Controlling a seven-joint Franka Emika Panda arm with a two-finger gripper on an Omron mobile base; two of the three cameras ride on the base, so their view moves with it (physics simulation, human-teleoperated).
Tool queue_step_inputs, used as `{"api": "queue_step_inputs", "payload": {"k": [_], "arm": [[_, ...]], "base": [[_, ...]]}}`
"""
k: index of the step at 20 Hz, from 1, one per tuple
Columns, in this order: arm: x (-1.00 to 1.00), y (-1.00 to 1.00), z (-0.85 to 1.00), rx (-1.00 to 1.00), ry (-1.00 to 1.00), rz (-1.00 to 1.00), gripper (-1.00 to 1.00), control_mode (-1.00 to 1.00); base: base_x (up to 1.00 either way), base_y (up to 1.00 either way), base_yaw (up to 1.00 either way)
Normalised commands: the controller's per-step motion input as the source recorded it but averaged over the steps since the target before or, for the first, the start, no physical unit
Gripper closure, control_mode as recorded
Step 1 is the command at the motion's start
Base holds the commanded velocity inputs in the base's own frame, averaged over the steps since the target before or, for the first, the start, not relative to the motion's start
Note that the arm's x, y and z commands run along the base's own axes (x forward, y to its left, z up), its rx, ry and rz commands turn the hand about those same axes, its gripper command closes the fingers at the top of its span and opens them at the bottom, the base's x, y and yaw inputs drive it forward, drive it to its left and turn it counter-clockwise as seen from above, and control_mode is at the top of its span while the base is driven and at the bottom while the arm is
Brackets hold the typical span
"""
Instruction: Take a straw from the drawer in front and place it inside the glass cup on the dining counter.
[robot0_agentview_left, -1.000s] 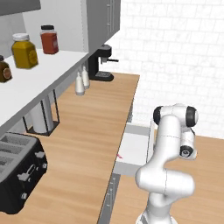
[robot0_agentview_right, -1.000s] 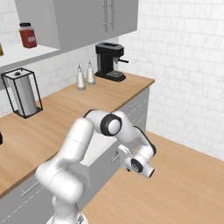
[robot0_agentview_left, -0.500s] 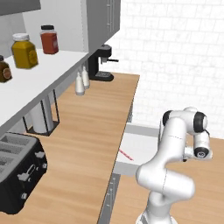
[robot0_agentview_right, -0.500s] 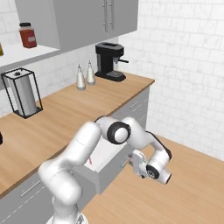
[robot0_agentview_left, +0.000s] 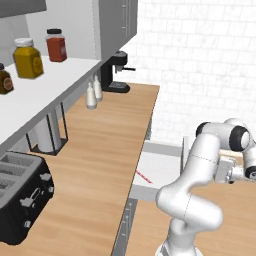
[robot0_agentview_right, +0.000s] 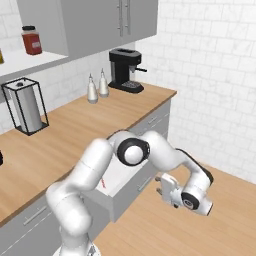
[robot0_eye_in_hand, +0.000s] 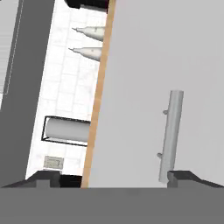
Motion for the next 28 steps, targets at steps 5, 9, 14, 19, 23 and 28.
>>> {"api": "queue_step_inputs", "payload": {"k": [5,9,14,19,23,28], "arm": [[-0.04,0.67,1.0,-0.39,-0.01,0.0,-1.0,-1.0],[0.04,0.78,1.0,-0.45,0.01,0.0,-1.0,-1.0],[0.1,0.8,0.96,-0.39,0.16,0.0,-1.0,-1.0],[0.41,0.73,0.31,-0.29,0.37,0.0,-1.0,-1.0],[0.47,0.55,-0.11,-0.27,0.4,0.0,-1.0,-1.0],[0.28,0.18,-0.5,-0.32,0.23,0.0,-1.0,-1.0]], "base": [[0.0,0.0,0.0],[0.0,0.0,0.0],[0.0,0.0,0.0],[0.0,0.0,0.0],[0.0,0.0,0.0],[0.0,0.0,0.0]]}}
